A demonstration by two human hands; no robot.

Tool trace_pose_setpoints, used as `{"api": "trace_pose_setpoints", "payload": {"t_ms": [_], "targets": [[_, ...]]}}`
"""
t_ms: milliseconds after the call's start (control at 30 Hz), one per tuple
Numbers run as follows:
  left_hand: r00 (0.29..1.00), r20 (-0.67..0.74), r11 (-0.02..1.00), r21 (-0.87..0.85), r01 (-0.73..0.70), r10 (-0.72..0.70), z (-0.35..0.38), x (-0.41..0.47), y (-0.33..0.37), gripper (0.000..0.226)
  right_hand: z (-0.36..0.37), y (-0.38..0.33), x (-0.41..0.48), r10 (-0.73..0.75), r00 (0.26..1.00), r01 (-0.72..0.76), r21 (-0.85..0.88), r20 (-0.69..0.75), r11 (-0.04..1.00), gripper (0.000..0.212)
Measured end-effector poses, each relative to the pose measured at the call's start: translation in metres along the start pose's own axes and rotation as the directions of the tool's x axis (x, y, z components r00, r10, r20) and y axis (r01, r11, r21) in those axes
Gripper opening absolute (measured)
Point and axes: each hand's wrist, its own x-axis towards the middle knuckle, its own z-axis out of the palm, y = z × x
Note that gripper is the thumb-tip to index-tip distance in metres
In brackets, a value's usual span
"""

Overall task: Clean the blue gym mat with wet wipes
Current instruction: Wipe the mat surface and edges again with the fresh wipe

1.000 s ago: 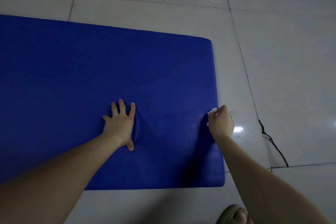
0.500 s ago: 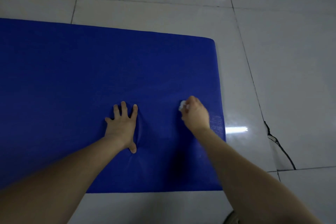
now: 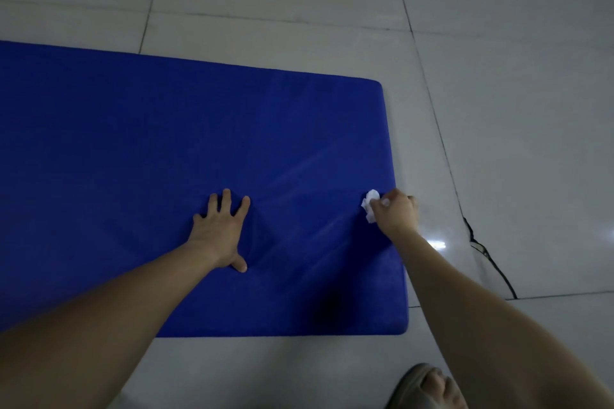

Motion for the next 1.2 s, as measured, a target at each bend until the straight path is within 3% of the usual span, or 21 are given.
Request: {"api": "trace_pose_setpoints", "payload": {"t_ms": [200, 367, 433, 500, 600, 733, 800, 933, 1067, 1133, 1200], "targets": [[0.997, 0.077, 1.0, -0.001, -0.014, 0.014, 0.015, -0.031, 0.001, 0.147, -0.009, 0.009, -0.03, 0.026, 0.996, -0.004, -0.231, 0.091, 0.973, 0.042], [0.998, -0.004, 0.995, 0.07, -0.067, 0.067, 0.012, -0.052, 0.003, 0.106, 0.002, 0.034, -0.079, 0.098, 0.993, -0.083, -0.196, 0.07, 0.977, 0.036], [0.995, -0.06, 0.992, 0.107, -0.073, 0.08, -0.001, -0.045, 0.006, 0.1, 0.001, 0.036, -0.084, 0.092, 0.995, -0.086, -0.161, 0.031, 0.983, 0.035], [0.994, -0.087, 0.993, 0.109, -0.05, 0.059, -0.009, -0.027, 0.011, 0.123, 0.0, 0.039, -0.08, 0.08, 0.997, -0.077, -0.151, 0.019, 0.986, 0.034], [1.0, -0.017, 0.997, 0.08, -0.007, 0.008, -0.013, 0.0, 0.017, 0.159, 0.001, 0.049, -0.067, 0.101, 0.992, -0.111, -0.165, -0.07, 0.98, 0.031], [0.998, 0.061, 1.0, 0.019, 0.02, -0.021, -0.007, 0.024, 0.023, 0.169, 0.013, 0.045, -0.053, 0.171, 0.974, -0.169, 0.022, -0.15, 0.985, 0.025], [0.996, 0.078, 0.999, -0.002, 0.033, -0.033, -0.005, 0.027, 0.024, 0.17, 0.028, 0.028, -0.056, 0.174, 0.972, -0.173, 0.022, -0.158, 0.985, 0.027], [0.995, 0.088, 0.998, -0.018, 0.055, -0.053, -0.002, 0.033, 0.025, 0.171, 0.077, -0.031, -0.078, -0.088, 0.991, 0.075, -0.127, -0.097, 0.989, 0.034], [0.992, 0.099, 0.997, -0.01, 0.079, -0.078, -0.001, 0.035, 0.027, 0.172, 0.107, -0.066, -0.091, -0.396, 0.918, 0.394, -0.206, 0.034, 0.896, 0.026], [0.991, 0.105, 0.996, -0.007, 0.087, -0.085, -0.002, 0.036, 0.026, 0.173, 0.096, -0.058, -0.081, -0.433, 0.9, 0.428, -0.263, 0.042, 0.864, 0.021], [0.991, 0.106, 0.996, -0.021, 0.09, -0.087, -0.002, 0.035, 0.027, 0.173, 0.075, -0.036, -0.064, -0.375, 0.927, 0.36, -0.277, -0.004, 0.891, 0.017]]}}
